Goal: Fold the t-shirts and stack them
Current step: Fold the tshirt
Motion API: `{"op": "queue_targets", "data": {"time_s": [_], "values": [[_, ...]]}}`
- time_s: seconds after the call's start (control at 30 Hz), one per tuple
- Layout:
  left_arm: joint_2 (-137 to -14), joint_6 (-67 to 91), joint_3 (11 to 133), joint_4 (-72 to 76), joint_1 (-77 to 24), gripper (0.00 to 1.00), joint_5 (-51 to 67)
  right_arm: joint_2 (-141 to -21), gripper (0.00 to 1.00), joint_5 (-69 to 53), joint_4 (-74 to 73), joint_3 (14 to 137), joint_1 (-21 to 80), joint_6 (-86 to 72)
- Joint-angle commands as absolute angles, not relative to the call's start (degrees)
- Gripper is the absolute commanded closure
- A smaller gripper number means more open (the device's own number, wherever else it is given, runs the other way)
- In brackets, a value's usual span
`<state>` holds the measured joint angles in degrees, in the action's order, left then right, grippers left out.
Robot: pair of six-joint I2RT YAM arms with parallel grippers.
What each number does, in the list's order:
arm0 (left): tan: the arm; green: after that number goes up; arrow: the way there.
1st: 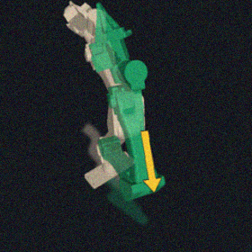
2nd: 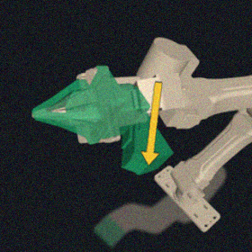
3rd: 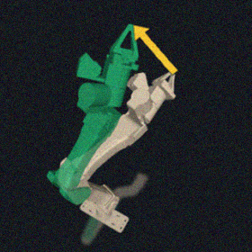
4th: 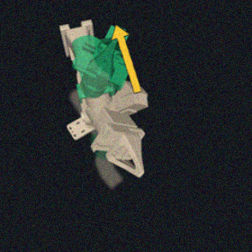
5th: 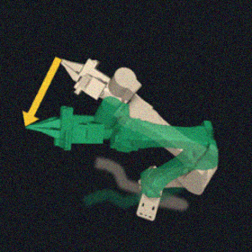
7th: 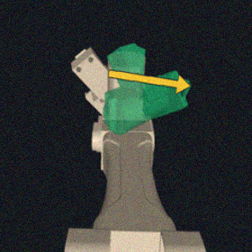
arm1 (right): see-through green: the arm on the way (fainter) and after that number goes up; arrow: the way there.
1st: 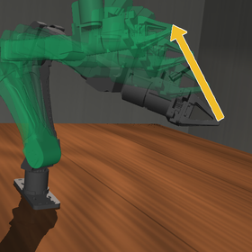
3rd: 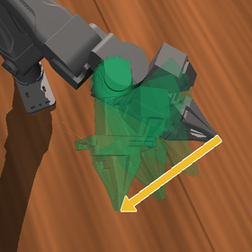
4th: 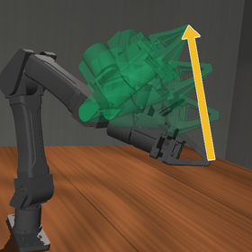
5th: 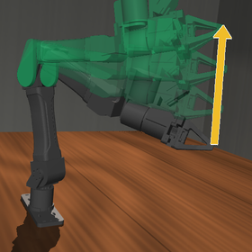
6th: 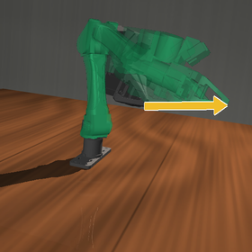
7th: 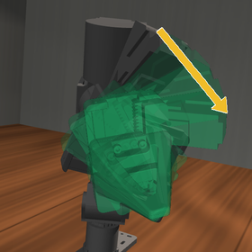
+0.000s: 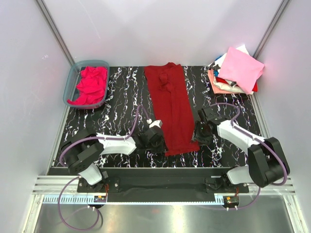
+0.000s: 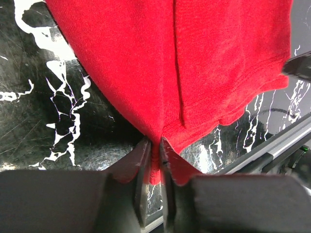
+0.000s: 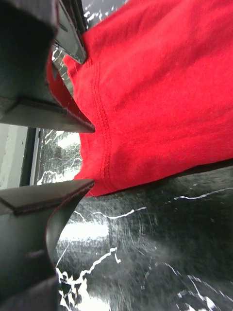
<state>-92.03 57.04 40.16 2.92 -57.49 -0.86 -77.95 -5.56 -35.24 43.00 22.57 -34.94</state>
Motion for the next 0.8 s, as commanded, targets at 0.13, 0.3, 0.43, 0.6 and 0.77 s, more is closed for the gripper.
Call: {"op": "queue_targets", "data": {"time_s": [0.13, 0.3, 0.43, 0.6, 0.77], "values": [[-93.7, 55.9, 40.9, 1.5, -58.0, 0.86, -2.6, -80.9, 0.54, -0.3, -35.5, 44.8, 26.3, -36.4], [-93.9, 55.9, 40.8, 1.5, -58.0, 0.87, -2.4, -83.0, 0.55, 3.4, -36.3, 46.0, 27.9, -37.1], [-93.4, 56.0, 40.3, 1.8, -58.0, 0.89, -2.6, -84.2, 0.58, 5.4, -36.7, 46.6, 28.4, -37.3], [-92.6, 55.9, 39.8, 1.8, -58.0, 0.93, -2.9, -86.1, 0.86, 8.4, -38.6, 48.6, 30.0, -37.1], [-92.2, 55.8, 39.4, 1.7, -58.0, 1.00, -3.2, -86.3, 1.00, 8.4, -38.8, 49.0, 30.1, -36.8]]}}
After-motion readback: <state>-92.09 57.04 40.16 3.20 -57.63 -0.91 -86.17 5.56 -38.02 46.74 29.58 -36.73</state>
